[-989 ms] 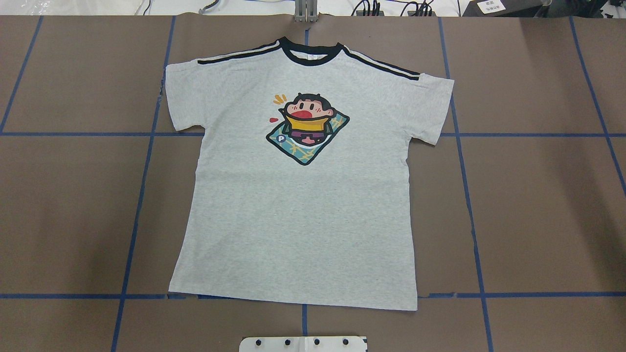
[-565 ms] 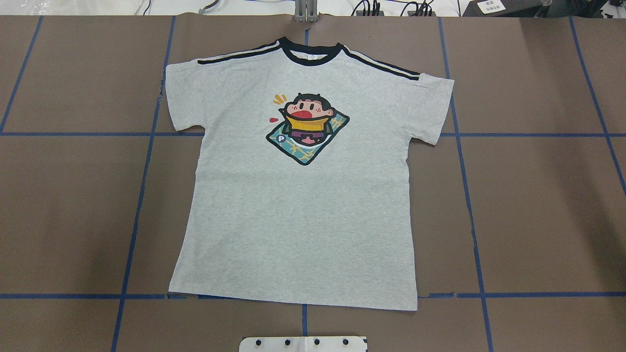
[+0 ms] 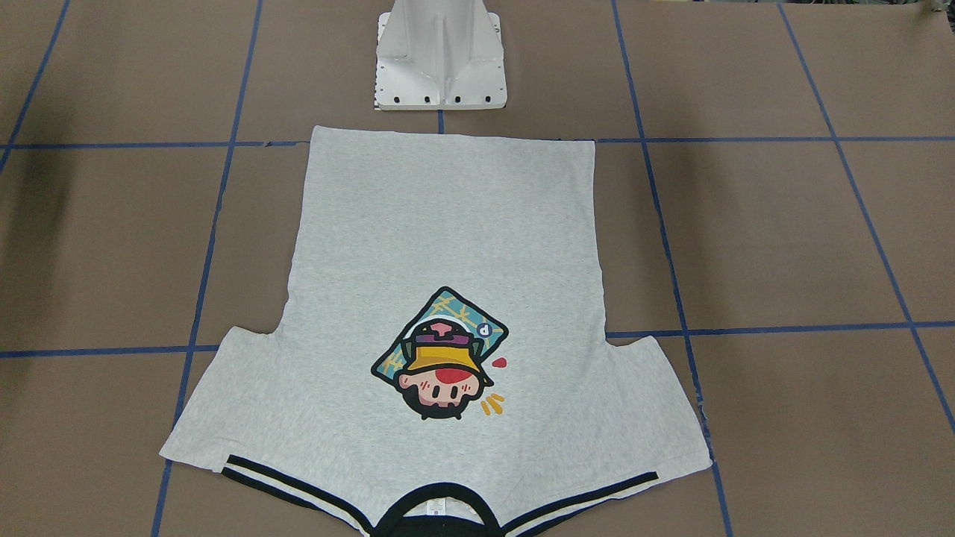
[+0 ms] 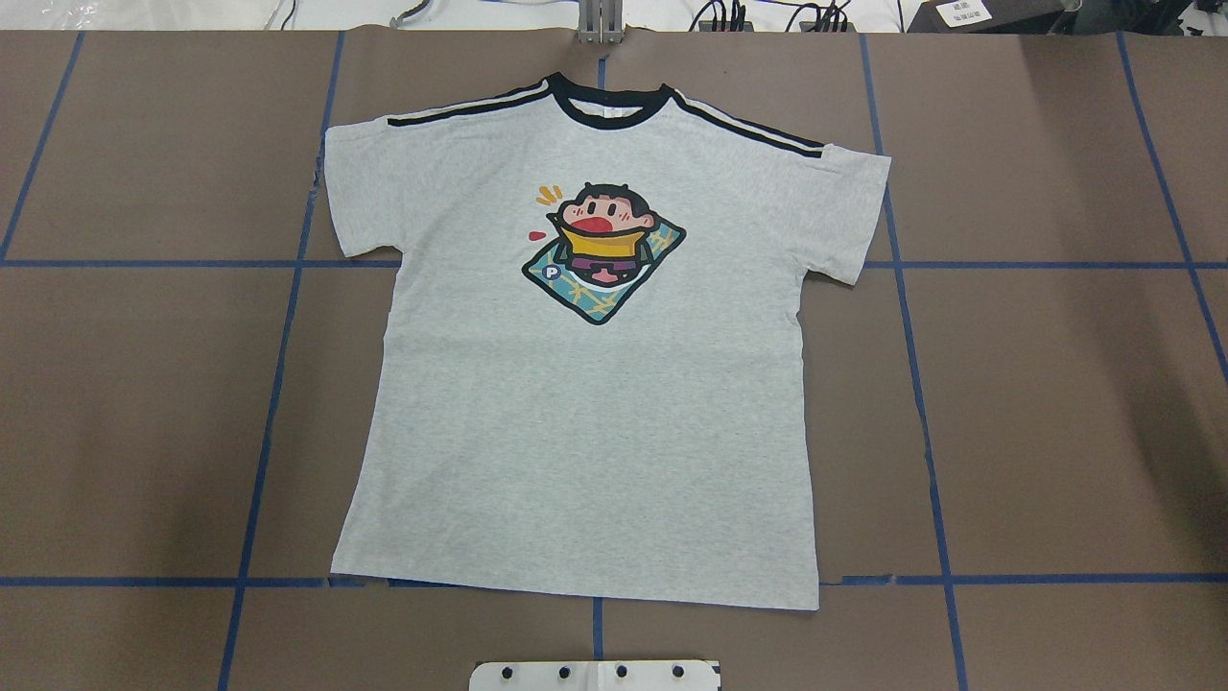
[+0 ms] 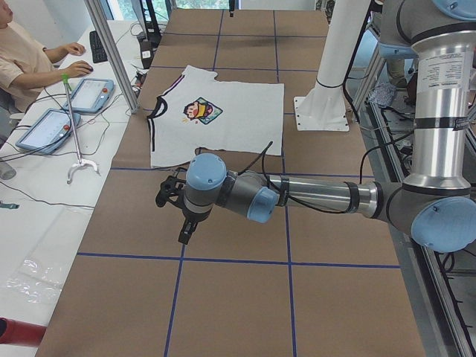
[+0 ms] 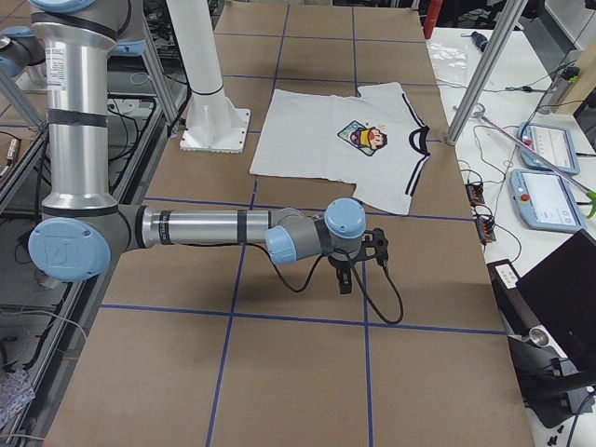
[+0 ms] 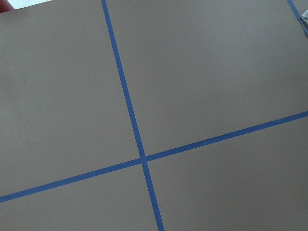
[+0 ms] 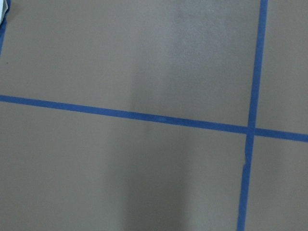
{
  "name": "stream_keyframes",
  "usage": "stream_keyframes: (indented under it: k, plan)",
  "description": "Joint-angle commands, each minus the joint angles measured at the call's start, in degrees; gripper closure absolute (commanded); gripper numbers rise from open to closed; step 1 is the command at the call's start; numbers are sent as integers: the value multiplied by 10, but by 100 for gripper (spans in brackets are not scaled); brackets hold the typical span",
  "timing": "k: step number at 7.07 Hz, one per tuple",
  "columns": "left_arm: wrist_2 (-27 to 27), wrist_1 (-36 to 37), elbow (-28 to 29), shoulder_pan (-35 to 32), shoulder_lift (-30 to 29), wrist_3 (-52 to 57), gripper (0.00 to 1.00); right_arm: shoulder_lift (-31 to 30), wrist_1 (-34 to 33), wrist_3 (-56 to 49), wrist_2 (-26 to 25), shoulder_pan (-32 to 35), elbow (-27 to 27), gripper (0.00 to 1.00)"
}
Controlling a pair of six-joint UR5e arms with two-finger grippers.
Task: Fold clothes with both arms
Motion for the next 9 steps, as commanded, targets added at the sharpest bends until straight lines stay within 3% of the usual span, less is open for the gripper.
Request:
stream_keyframes:
  k: [1, 2, 3, 4, 6, 7, 8, 9]
  plan:
    - [0, -2, 3, 9, 2, -4, 0, 112, 30, 50, 3, -55, -108, 0]
    - [0, -4, 0, 9, 1, -4, 0, 179, 33, 92, 3, -76, -150, 0]
    - [0, -5, 2, 10, -2, -4, 0, 243, 33, 149, -35, -110, -182, 0]
    - [1, -5, 7, 9, -4, 1, 0, 258, 44, 212, -65, -114, -185, 0]
    - [-1, -6, -1, 9, -6, -4, 0, 259, 174, 385, -107, -149, -188, 0]
    - [-1, -8, -15, 9, -7, -5, 0, 259, 219, 413, -200, -189, -190, 0]
    - [1, -9, -14, 10, -6, -4, 0, 260, 245, 415, -241, -212, -194, 0]
    - [-2, -23, -15, 9, -6, -4, 0, 266, 263, 415, -243, -217, -202, 0]
